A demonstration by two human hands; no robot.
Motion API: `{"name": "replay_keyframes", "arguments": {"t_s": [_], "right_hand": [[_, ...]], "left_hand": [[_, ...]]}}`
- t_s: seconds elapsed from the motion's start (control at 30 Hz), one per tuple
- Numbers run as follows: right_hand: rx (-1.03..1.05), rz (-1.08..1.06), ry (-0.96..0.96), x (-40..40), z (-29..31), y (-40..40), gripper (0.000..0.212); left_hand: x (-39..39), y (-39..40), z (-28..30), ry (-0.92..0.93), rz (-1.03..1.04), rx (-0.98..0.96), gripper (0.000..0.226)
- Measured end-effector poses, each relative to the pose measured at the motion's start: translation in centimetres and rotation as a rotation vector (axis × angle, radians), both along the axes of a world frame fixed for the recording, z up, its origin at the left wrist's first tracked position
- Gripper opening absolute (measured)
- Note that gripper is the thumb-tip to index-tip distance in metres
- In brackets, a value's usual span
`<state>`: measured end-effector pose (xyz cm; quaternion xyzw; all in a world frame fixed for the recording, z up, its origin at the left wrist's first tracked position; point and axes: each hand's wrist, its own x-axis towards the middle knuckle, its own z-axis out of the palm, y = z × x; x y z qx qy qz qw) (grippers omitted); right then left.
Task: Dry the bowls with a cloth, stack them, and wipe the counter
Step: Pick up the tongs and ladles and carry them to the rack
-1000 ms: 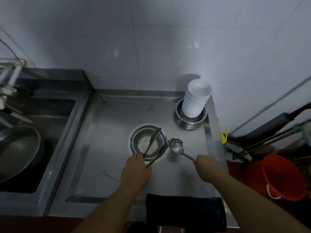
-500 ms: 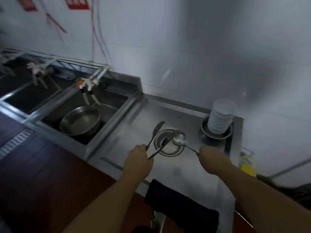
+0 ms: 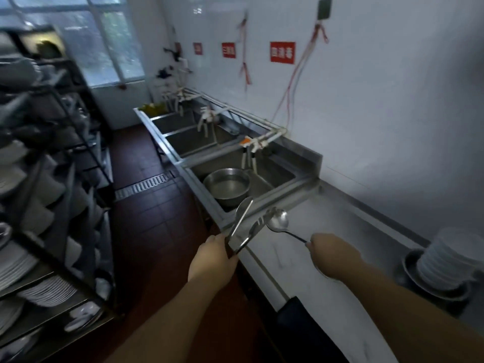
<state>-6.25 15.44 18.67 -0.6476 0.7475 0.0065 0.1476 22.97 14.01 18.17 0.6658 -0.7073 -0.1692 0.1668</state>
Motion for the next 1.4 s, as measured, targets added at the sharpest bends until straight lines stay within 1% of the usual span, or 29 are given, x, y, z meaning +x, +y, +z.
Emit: {"name": "replay_keyframes", "arguments": {"t_s": [0.07,0.13,0.3,0.4,0.57,0.67,0.77,0.87,1.1,1.3,1.4], "right_hand": [[-0.022,0.035,-0.087,2.9,1.0,-1.1,0.039],[-0.033,0.079,-0.121,6.3,2.1,-1.8,0.037],[-0.051,0.225,-0.083,17.0,4.8,-2.5,0.036],[-0.110,0.326,-0.041,24.4,6.0,-2.1,0.036],[-0.178,0.426,-0.009,35.9,7.6,-0.3,0.037],[-0.207,0.484,0.020,41.9,7.9,0.7,0.036],[-0.194,0.528,0.007,47.2,7.7,1.7,0.035],[-0.193,0.577,0.005,51.8,7.6,2.4,0.035],[-0.194,0.715,-0.006,61.3,6.6,1.5,0.036],[-0.191,0.856,-0.029,69.0,6.3,-2.0,0.034],[-0.207,0.925,-0.053,73.2,6.4,-4.8,0.035]], "left_hand": [[3.1,0.8,0.9,0.003,0.065,-0.021,0.042],[6.6,1.7,1.6,0.009,0.132,-0.039,0.041],[16.1,4.6,2.9,-0.008,0.266,-0.089,0.044],[22.4,6.5,3.2,-0.011,0.335,-0.100,0.047],[32.8,10.0,3.6,-0.017,0.449,-0.100,0.050],[38.6,12.1,3.4,-0.003,0.500,-0.097,0.049],[43.6,14.4,3.2,0.021,0.548,-0.108,0.049],[47.7,16.4,3.1,0.040,0.599,-0.118,0.056],[55.1,19.1,2.8,0.057,0.741,-0.105,0.049],[60.7,18.8,2.5,0.049,0.875,-0.098,0.054],[63.4,18.1,3.1,0.033,0.952,-0.096,0.051]]}}
